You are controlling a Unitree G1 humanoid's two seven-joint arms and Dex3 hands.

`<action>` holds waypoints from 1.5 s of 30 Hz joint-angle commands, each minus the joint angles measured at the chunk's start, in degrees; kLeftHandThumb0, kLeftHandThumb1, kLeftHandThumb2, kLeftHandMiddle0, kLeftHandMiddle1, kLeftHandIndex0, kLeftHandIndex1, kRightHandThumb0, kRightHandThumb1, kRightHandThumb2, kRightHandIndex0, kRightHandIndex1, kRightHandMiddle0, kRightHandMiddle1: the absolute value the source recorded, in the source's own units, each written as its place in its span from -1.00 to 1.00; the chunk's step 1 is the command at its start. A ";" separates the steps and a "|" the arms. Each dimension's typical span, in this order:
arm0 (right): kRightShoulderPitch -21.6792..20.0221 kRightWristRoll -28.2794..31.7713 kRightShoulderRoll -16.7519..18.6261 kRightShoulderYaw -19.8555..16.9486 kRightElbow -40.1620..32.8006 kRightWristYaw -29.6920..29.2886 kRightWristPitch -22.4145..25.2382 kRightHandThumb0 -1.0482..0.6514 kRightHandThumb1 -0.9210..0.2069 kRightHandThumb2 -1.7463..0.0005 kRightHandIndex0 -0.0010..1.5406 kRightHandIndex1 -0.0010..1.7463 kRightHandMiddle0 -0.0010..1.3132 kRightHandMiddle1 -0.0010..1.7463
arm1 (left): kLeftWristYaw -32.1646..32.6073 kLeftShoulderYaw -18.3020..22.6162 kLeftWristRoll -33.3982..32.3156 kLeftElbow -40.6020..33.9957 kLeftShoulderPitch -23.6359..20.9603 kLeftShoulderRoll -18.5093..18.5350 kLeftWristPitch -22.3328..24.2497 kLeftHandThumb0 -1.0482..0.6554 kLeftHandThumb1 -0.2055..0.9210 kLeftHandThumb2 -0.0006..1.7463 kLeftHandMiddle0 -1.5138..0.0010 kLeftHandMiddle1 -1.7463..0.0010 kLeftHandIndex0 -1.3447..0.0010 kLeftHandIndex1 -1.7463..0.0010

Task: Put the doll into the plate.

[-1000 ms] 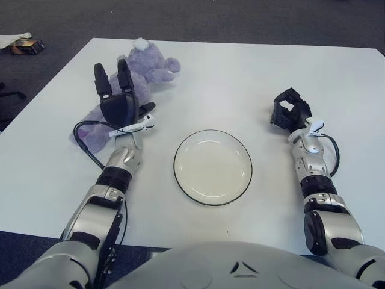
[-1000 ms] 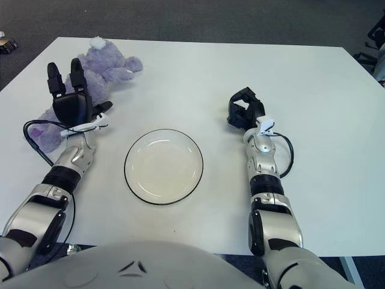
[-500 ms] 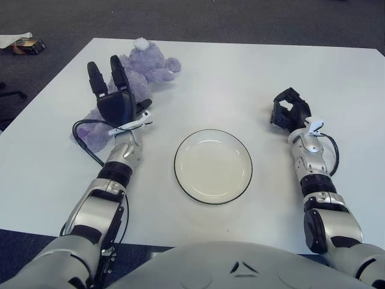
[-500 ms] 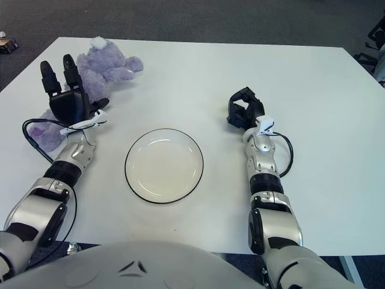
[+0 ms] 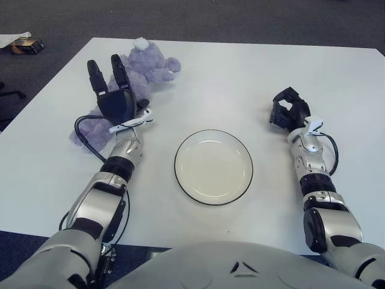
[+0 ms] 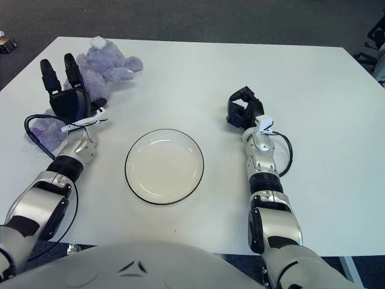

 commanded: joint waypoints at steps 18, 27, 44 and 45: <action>3.88 -1.03 2.20 0.55 3.62 -0.79 3.10 -0.25 -0.33 -0.19 0.26 1.00 -0.33 1.00 | -12.82 -0.69 -7.83 9.30 -3.29 -0.32 -5.00 -0.99 0.64 -0.66 1.00 1.00 1.00 0.99; 3.99 -1.46 2.21 0.66 3.50 -1.17 3.16 -0.26 -0.31 -0.20 0.26 1.00 -0.32 1.00 | -14.90 -2.52 -8.20 17.01 -7.85 0.12 -6.54 -1.00 0.77 -0.78 1.00 1.00 1.00 1.00; 4.36 -1.12 2.26 0.57 2.68 -0.66 3.32 -0.25 -0.32 -0.19 0.25 1.00 -0.33 1.00 | -19.98 -4.64 -10.18 23.52 -12.06 0.58 -7.98 -0.95 0.71 -0.79 1.00 1.00 0.98 0.81; 4.41 -1.16 2.27 0.59 2.53 -0.72 3.41 -0.25 -0.32 -0.19 0.25 1.00 -0.33 1.00 | -20.19 -4.61 -10.34 24.32 -12.42 0.56 -8.26 -0.94 0.70 -0.78 1.00 1.00 0.99 0.78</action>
